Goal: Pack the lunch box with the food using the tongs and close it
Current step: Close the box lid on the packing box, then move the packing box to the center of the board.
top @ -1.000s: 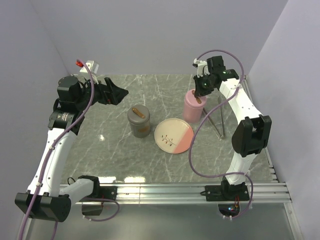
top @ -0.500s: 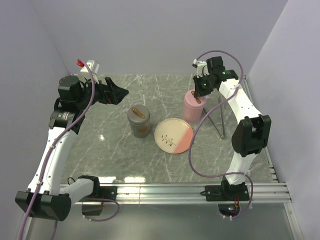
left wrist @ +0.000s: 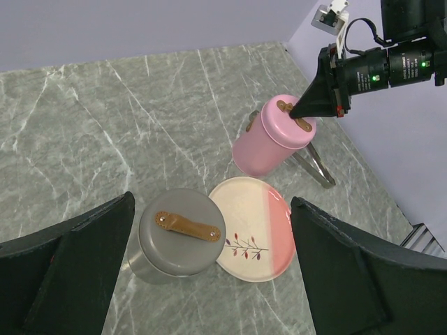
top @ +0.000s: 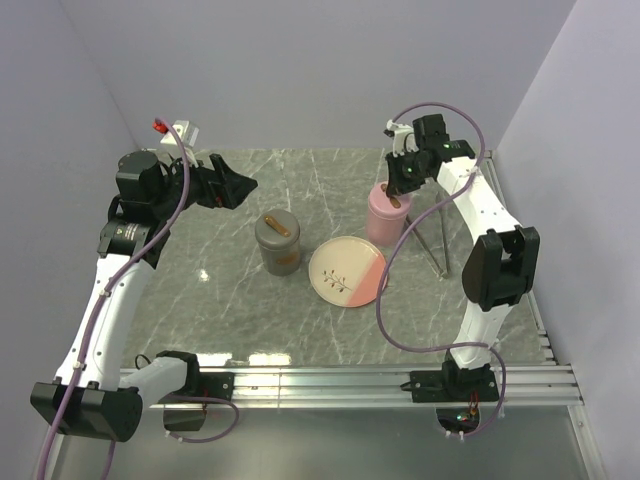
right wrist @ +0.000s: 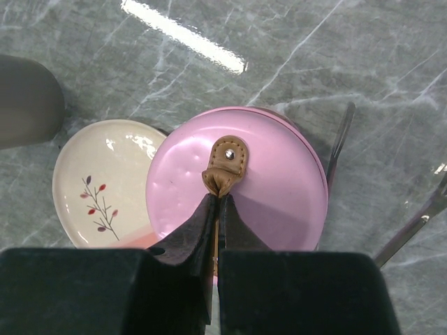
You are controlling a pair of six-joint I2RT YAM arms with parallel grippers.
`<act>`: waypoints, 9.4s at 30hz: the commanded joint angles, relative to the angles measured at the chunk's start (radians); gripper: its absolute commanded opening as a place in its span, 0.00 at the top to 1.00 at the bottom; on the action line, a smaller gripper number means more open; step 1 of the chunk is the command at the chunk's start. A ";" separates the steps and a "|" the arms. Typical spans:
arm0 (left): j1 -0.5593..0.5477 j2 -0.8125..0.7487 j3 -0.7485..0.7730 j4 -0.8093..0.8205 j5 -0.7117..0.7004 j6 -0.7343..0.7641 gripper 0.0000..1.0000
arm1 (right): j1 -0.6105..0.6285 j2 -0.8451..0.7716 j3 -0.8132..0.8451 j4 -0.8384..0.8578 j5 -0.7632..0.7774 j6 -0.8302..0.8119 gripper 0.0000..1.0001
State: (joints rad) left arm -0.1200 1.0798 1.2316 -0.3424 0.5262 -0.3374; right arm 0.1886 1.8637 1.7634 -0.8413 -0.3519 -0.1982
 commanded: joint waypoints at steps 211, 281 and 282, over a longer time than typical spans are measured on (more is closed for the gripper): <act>0.080 0.003 -0.129 0.091 0.057 -0.034 0.01 | 0.164 0.465 -0.190 1.233 -0.524 1.396 0.42; 0.203 -0.008 -0.178 0.125 0.162 -0.071 0.01 | 0.408 0.239 -0.516 1.272 -0.515 1.427 0.42; 0.204 -0.008 -0.176 0.123 0.163 -0.065 0.01 | 0.408 0.238 -0.513 1.272 -0.516 1.425 0.42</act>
State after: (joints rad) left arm 0.0792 1.0893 1.0504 -0.2516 0.6605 -0.4088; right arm 0.5858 2.1677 1.2499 0.4065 -0.8581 1.2335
